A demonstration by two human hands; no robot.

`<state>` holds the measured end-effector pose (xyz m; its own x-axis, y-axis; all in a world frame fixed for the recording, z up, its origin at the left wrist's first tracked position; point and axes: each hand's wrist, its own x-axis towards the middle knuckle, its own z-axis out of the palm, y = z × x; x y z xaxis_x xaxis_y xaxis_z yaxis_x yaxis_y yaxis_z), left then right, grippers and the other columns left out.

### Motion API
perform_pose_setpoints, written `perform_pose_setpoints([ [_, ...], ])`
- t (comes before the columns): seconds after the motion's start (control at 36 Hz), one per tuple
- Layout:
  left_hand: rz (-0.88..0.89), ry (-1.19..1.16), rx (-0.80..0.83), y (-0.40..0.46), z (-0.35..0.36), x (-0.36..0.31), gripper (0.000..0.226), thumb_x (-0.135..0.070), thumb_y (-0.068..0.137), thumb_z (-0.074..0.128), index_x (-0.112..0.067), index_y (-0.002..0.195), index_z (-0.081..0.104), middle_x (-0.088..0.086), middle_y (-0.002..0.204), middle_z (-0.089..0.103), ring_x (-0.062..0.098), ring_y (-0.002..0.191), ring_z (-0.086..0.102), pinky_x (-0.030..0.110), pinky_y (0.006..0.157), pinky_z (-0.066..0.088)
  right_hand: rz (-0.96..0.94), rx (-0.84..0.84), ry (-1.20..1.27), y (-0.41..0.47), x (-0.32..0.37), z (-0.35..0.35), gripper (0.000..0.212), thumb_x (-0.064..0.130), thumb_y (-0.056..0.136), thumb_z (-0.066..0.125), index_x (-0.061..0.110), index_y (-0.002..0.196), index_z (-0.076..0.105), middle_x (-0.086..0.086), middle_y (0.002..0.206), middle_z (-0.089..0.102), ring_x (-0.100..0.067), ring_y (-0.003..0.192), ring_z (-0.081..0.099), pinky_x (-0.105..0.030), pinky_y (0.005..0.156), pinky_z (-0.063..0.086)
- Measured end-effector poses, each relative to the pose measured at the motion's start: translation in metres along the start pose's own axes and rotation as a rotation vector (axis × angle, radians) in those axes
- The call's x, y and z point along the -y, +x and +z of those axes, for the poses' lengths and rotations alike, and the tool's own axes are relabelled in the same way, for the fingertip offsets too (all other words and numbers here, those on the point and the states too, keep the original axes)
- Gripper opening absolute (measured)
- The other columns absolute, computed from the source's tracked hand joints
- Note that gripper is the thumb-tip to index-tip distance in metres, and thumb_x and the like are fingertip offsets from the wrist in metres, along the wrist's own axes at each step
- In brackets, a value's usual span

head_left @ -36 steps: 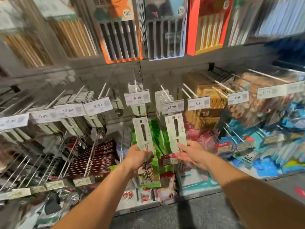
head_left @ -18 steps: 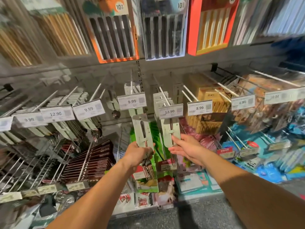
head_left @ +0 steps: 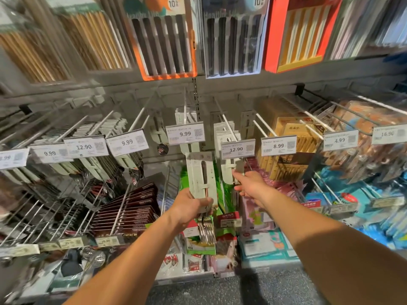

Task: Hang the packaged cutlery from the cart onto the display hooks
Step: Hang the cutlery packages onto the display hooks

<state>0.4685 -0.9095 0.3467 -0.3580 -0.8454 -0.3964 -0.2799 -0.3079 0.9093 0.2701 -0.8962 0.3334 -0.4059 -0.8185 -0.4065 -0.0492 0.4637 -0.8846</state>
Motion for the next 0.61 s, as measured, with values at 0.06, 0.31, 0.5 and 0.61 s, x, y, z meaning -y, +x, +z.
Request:
perform_pose_setpoints([
  [0.06,0.008,0.003,0.020,0.000,-0.002,0.002,0.009,0.000,0.087,0.071,0.003,0.094,0.065,0.019,0.084,0.070,0.032,0.075,0.066,0.047,0.081,0.053,0.026,-0.001,-0.005,0.005,0.004,0.002,0.054,0.041,0.098,0.056,0.003,0.135,0.047,-0.010,0.112,0.066,-0.007,0.066,0.056,-0.014,0.039,0.040],
  [0.31,-0.021,-0.046,0.048,0.001,0.005,0.010,0.012,0.001,0.085,0.073,-0.009,0.089,0.067,0.004,0.077,0.073,0.020,0.065,0.069,0.033,0.063,0.058,0.167,-0.107,0.100,0.005,-0.013,-0.003,0.054,0.032,0.097,0.060,0.001,0.139,0.043,-0.018,0.123,0.062,-0.025,0.091,0.068,-0.021,0.040,0.049],
  [0.5,-0.011,-0.078,0.054,0.001,0.023,0.012,0.026,-0.003,0.080,0.079,-0.003,0.105,0.071,0.010,0.093,0.076,0.010,0.060,0.068,0.022,0.055,0.053,0.133,0.348,0.125,-0.026,-0.027,-0.004,0.061,0.037,0.079,0.079,0.016,0.131,0.055,0.000,0.130,0.059,-0.018,0.116,0.056,-0.029,0.090,0.050],
  [0.61,-0.010,-0.058,0.043,0.001,0.034,0.011,0.023,-0.017,0.090,0.072,-0.004,0.109,0.071,0.000,0.087,0.076,0.004,0.060,0.068,0.023,0.061,0.054,0.040,0.225,0.113,-0.031,-0.033,-0.007,0.054,0.017,0.085,0.076,0.009,0.133,0.054,0.004,0.123,0.059,-0.014,0.109,0.056,-0.029,0.090,0.050],
])
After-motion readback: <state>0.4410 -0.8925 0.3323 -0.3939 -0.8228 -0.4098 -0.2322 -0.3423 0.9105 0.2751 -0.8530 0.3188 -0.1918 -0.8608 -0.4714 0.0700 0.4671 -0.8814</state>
